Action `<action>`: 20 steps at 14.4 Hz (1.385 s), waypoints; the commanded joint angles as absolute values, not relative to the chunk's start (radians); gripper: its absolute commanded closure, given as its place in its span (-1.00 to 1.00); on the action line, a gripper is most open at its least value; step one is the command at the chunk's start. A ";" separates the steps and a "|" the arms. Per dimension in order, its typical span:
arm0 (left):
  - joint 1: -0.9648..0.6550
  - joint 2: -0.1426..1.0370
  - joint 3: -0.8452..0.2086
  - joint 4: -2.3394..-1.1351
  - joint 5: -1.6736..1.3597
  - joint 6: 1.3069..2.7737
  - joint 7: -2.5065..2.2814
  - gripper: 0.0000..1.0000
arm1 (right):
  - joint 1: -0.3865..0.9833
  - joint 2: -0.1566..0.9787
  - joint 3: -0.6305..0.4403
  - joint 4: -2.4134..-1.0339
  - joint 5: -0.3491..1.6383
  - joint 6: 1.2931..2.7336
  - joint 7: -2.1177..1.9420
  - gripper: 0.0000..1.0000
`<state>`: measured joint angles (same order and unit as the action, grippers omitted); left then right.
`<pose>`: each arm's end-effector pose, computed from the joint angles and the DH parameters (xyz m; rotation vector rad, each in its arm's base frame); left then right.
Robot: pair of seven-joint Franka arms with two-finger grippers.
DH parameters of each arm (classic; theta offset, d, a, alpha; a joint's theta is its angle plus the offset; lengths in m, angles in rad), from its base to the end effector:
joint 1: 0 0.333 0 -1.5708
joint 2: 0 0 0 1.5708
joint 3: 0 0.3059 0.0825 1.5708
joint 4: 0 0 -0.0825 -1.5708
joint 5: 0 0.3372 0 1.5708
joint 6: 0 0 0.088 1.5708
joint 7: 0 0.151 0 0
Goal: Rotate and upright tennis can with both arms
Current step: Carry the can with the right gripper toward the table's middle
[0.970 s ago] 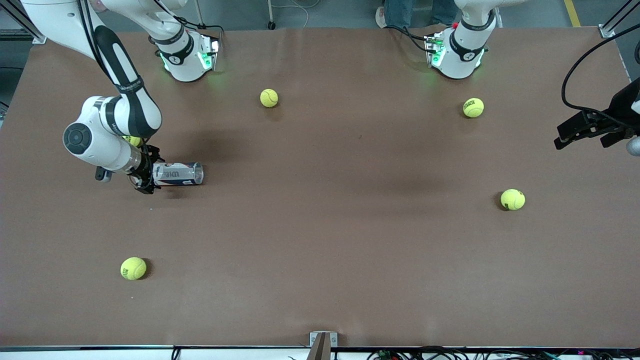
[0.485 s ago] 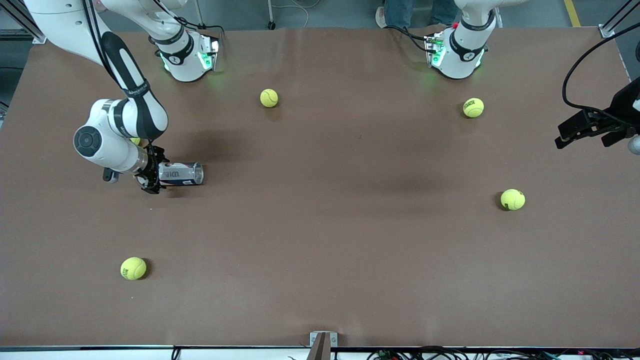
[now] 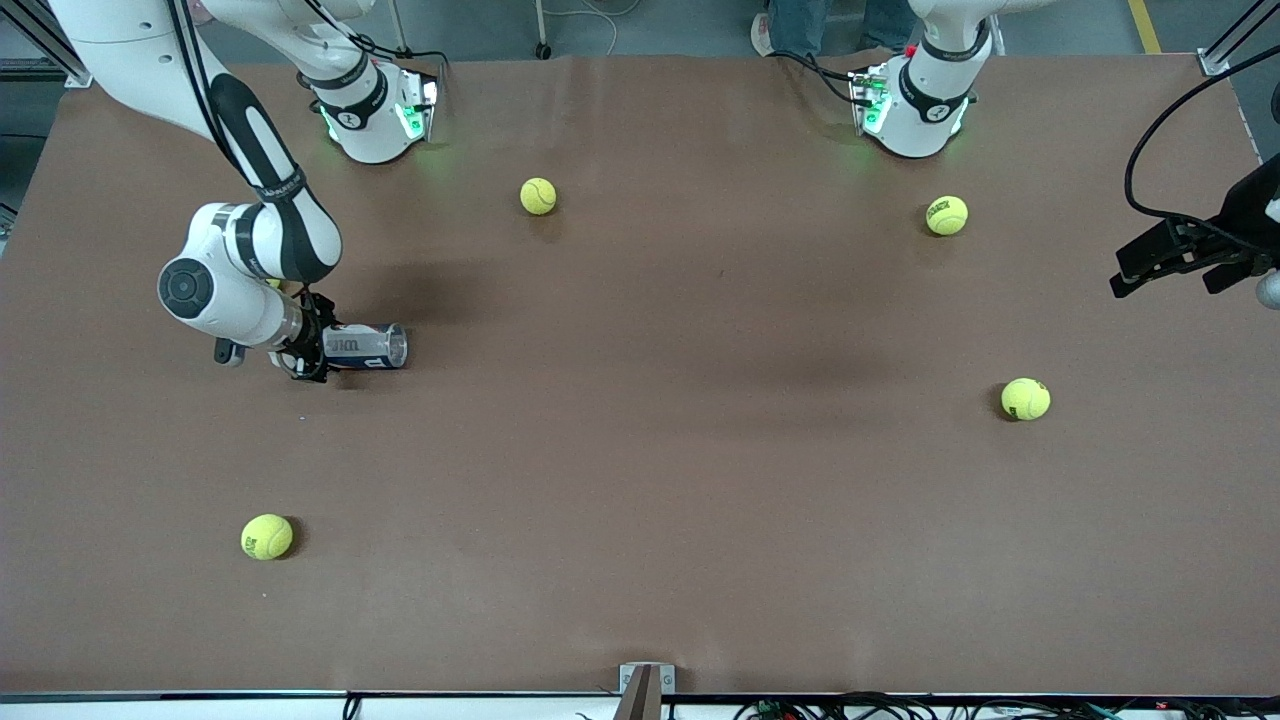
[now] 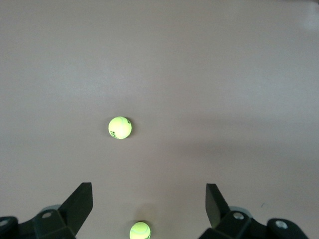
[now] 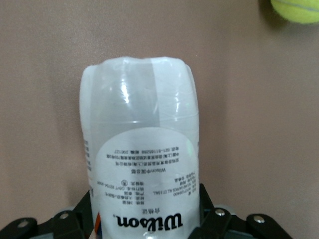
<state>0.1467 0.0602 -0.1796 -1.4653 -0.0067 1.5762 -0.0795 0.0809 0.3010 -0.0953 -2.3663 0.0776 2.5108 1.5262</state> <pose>0.5289 -0.0155 0.5852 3.1194 0.0734 0.0790 0.4605 -0.0077 0.1762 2.1123 -2.1853 -0.1837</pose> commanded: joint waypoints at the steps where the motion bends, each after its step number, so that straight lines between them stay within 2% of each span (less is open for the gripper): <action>1: 0.155 0.044 -0.181 -1.473 -0.017 1.574 -0.067 -1.00 | 0.112 0.290 -0.092 -2.387 0.104 2.514 1.540 -0.44; 3: 0.155 0.043 -0.181 -1.474 -0.017 1.574 -0.069 -1.00 | 0.156 0.241 -0.081 -2.375 0.106 2.441 1.584 -0.35; 6: 0.155 0.043 -0.181 -1.476 -0.017 1.572 -0.069 -1.00 | 0.262 0.206 -0.078 -2.286 0.164 2.330 1.679 -0.33; 11: 0.155 0.043 -0.181 -1.476 -0.017 1.572 -0.069 -1.00 | 0.535 0.219 -0.083 -2.117 0.202 2.306 1.926 -0.33; 14: 0.153 0.043 -0.181 -1.476 -0.017 1.569 -0.071 -1.00 | 0.658 0.305 -0.083 -1.987 0.199 2.310 2.057 -0.33; 20: 0.152 0.044 -0.181 -1.477 -0.015 1.568 -0.086 -1.00 | 0.834 0.633 -0.087 -1.581 0.089 2.306 2.342 -0.33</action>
<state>0.1475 0.0602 -0.1797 -1.4675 -0.0067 1.5738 -0.0796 0.8039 0.4898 -0.0739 -1.7650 0.1446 2.3257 2.2550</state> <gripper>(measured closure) 0.000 0.330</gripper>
